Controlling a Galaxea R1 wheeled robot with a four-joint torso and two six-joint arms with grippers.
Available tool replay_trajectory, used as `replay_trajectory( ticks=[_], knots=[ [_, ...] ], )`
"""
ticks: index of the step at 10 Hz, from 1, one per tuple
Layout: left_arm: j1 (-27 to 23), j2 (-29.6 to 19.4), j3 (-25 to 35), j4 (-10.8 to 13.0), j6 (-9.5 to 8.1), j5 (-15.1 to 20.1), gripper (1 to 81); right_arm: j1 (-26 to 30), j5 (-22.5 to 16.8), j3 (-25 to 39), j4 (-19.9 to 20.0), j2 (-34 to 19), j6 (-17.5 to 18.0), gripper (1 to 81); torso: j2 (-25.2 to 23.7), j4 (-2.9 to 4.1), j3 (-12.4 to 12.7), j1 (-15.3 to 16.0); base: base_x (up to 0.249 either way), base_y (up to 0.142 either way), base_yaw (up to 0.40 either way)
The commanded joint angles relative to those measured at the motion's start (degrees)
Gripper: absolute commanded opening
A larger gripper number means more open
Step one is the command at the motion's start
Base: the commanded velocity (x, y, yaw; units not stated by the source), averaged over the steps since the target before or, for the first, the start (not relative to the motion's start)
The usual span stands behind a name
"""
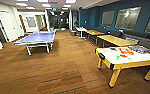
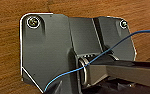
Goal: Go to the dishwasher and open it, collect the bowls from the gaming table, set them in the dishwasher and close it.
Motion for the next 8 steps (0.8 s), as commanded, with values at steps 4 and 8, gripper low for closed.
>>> replay_trajectory(
  ticks=[4,8],
  knots=[
    [-2.00,0.09,0.16,-0.32,0.08,3.13,81.1,1.61,-2.46,0.27,-0.63,0.03,-0.20,81.1,0.00,0.00,0.00,0.00,0.174,0.000,0.000],
    [-2.00,0.18,0.25,-0.32,0.07,3.13,81.1,1.61,-2.46,0.27,-0.63,0.11,-0.29,81.1,0.00,0.00,0.00,0.00,0.172,0.000,0.000]
  ],
)
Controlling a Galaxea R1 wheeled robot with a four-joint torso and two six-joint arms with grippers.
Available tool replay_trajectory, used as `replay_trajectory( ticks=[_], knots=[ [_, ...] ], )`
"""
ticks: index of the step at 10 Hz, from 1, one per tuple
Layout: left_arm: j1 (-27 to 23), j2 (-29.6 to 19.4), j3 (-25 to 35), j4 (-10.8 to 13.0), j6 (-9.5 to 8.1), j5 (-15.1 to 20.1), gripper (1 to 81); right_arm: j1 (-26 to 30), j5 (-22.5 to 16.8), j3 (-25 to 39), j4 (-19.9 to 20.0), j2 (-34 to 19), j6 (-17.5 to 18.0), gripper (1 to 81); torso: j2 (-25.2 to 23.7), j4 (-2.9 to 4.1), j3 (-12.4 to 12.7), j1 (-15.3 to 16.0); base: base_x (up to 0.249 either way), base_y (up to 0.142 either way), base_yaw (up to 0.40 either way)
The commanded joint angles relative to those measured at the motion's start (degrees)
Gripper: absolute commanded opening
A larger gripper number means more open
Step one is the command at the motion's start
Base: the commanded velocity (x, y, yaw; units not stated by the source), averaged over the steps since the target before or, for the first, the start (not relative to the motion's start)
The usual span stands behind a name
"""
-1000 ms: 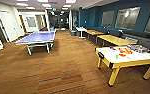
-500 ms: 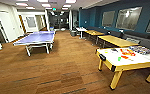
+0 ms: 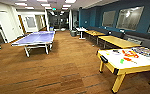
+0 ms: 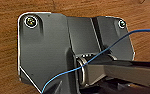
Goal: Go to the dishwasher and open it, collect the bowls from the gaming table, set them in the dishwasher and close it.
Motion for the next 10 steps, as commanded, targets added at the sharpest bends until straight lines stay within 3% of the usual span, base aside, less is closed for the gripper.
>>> replay_trajectory(
  ticks=[1,3,8,10],
  knots=[
    [-2.20,-0.04,0.16,-0.32,0.07,3.15,81.1,1.50,-2.48,0.27,-0.63,0.05,-0.27,81.1,0.00,0.00,0.00,0.00,0.150,0.000,0.000],
    [-2.12,0.05,0.25,-0.23,0.07,3.15,81.1,1.59,-2.48,0.27,-0.63,0.05,-0.27,81.1,0.00,0.00,0.00,0.00,0.121,0.000,0.000],
    [-2.20,0.14,0.25,-0.32,0.08,3.68,81.1,1.58,-2.49,0.27,-0.72,0.23,-0.44,81.1,0.02,0.00,0.00,0.00,0.000,0.000,0.000],
    [-2.20,0.05,0.25,-0.41,0.07,3.86,81.1,1.58,-2.57,0.27,-0.72,0.40,-0.53,81.1,0.02,0.00,0.00,-0.02,0.000,-0.153,0.000]
  ],
)
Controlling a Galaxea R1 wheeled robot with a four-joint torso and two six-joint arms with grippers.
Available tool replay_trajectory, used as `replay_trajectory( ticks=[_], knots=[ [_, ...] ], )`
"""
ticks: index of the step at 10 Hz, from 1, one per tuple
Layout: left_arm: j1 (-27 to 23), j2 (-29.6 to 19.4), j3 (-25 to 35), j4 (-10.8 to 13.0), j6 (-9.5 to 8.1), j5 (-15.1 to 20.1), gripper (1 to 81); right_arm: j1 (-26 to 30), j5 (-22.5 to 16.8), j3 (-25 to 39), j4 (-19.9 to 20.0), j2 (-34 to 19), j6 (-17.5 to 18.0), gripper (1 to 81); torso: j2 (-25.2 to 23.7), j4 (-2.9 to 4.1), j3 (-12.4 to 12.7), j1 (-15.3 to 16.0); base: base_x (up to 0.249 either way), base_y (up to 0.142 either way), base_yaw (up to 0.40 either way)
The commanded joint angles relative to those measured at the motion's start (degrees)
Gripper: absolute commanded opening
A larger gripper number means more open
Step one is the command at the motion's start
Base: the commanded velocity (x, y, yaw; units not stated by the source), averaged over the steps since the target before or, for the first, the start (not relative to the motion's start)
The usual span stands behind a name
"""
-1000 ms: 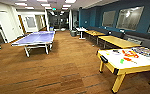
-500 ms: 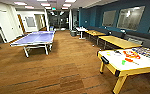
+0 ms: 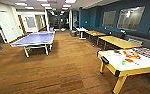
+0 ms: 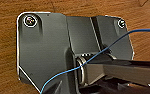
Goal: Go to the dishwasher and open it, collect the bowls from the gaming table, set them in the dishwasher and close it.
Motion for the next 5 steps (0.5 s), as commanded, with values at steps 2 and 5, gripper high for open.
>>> replay_trajectory(
  ticks=[2,5],
  knots=[
    [-2.15,-0.30,0.24,-0.50,0.07,3.32,81.1,1.91,-2.52,0.27,-0.78,0.25,-0.40,81.1,0.00,0.00,0.00,0.00,0.000,0.000,-0.362],
    [-2.07,-0.39,0.32,-0.50,0.07,3.40,81.1,2.00,-2.78,0.27,-0.78,0.25,-0.40,81.1,0.00,0.00,0.00,-0.02,0.000,0.000,-0.390]
  ],
)
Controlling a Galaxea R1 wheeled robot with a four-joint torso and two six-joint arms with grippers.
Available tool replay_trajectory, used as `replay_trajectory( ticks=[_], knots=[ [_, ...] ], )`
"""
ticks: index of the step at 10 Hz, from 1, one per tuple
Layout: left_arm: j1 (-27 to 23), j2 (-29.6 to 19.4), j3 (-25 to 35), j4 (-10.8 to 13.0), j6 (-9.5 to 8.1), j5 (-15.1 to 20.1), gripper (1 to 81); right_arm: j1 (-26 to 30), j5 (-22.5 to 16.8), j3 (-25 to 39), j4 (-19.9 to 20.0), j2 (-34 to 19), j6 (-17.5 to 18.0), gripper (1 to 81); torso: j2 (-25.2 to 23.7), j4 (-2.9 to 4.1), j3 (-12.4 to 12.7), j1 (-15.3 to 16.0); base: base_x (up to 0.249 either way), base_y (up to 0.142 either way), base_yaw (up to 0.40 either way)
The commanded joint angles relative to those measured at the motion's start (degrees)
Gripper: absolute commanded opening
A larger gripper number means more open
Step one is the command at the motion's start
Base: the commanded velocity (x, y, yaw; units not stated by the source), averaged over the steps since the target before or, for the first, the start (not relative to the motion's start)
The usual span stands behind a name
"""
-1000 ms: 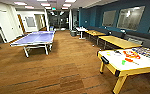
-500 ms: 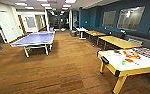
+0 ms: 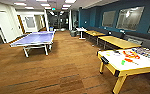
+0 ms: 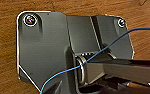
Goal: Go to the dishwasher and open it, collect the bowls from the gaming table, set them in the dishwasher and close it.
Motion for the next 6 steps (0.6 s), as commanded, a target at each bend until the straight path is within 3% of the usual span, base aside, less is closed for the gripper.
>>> replay_trajectory(
  ticks=[1,6],
  knots=[
    [-2.21,-0.26,0.32,-0.33,0.07,3.22,81.1,1.91,-2.74,0.27,-0.85,0.25,-0.29,81.1,0.00,0.00,0.00,0.00,0.000,0.000,-0.397],
    [-2.31,-0.26,0.32,-0.33,0.07,3.31,81.1,1.91,-2.82,0.27,-0.94,0.42,-0.29,81.1,0.00,0.00,0.00,-0.02,0.000,0.000,-0.399]
  ],
)
